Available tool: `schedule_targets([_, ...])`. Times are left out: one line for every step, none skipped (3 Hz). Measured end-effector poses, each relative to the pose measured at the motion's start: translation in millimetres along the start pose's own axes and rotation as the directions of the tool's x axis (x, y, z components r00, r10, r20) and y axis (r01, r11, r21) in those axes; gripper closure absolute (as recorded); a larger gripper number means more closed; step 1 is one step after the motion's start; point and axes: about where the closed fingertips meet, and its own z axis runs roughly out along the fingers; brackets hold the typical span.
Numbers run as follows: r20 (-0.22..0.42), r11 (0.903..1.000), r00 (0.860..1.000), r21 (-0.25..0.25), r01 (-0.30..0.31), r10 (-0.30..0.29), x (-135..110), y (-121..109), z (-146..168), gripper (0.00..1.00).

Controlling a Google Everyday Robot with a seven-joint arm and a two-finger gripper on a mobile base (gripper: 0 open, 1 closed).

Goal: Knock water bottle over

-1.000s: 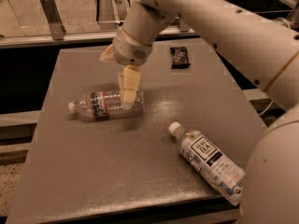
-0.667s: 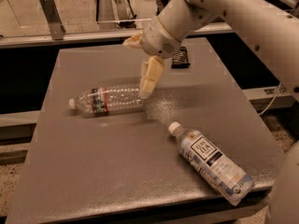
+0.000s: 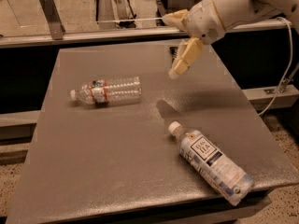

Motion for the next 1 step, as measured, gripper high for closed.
schedule_targets([0.004, 1.0000, 1.000, 0.006, -0.005, 0.005, 0.8, 0.4, -3.9, 0.00])
